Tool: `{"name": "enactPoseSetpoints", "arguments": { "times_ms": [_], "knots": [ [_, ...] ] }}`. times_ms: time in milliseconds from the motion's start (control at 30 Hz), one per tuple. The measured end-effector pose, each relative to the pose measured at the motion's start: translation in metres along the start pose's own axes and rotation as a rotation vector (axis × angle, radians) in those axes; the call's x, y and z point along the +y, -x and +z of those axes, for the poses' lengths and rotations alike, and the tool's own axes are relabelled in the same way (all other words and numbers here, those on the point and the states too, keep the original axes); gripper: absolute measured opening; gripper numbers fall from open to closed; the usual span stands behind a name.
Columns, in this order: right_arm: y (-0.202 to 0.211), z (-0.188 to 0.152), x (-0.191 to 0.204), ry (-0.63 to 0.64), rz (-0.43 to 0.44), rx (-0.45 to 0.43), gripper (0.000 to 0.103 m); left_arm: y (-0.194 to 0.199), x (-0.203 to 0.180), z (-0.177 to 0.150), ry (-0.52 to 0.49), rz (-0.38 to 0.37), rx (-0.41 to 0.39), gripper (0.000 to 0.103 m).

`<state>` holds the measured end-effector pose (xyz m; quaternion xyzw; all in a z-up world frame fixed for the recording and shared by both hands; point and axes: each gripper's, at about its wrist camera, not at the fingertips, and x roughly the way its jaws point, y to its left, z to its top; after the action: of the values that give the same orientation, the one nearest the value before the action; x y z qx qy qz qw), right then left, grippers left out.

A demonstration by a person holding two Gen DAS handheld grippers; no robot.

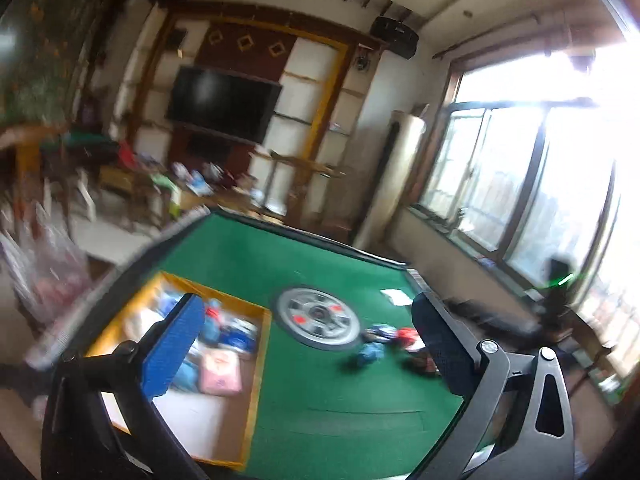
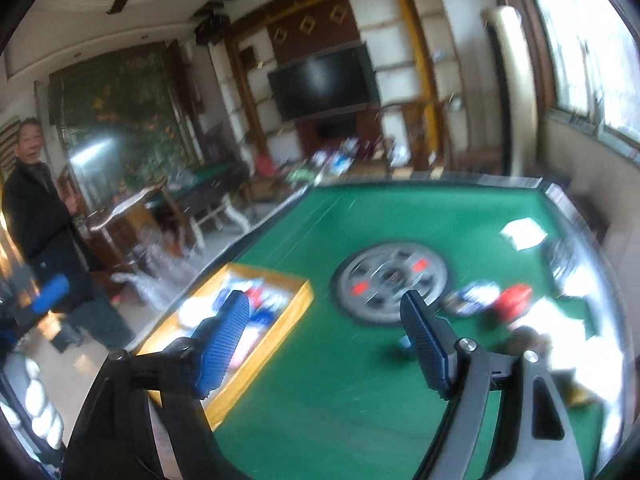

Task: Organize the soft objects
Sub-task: 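Move both open tools back over the items on the table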

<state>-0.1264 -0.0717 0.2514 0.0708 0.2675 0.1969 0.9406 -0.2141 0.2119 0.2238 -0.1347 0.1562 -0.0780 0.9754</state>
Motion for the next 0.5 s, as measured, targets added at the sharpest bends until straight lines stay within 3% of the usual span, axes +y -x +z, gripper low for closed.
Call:
{"name": "enactPoseSetpoints", "arguments": {
  "times_ms": [100,200,233,267,300,367,500],
  "knots": [
    [0.027,0.023,-0.011,0.069,-0.097,-0.044,0.080,0.021,-0.011,0.020,-0.049,-0.025,-0.111,0.103],
    [0.048,0.048,-0.024,0.102,-0.176,-0.084,0.080,0.039,-0.009,0.031,-0.053,-0.165,-0.262,0.103],
    [0.056,0.056,-0.029,0.109,-0.206,-0.113,0.083,0.038,-0.005,0.030,-0.044,-0.195,-0.270,0.103],
    [0.064,0.062,-0.032,0.120,-0.245,-0.150,0.093,0.031,-0.005,0.029,-0.036,-0.217,-0.219,0.103],
    [0.073,0.068,-0.037,0.140,-0.302,-0.201,0.099,0.014,-0.005,0.026,-0.030,-0.258,-0.102,0.103],
    [0.078,0.070,-0.044,0.178,-0.360,-0.236,0.102,-0.016,-0.001,0.016,0.012,-0.283,0.037,0.103],
    [0.056,0.063,-0.076,0.129,-0.429,-0.123,0.102,-0.066,0.001,-0.013,0.046,-0.149,0.187,0.103]
  ]
}}
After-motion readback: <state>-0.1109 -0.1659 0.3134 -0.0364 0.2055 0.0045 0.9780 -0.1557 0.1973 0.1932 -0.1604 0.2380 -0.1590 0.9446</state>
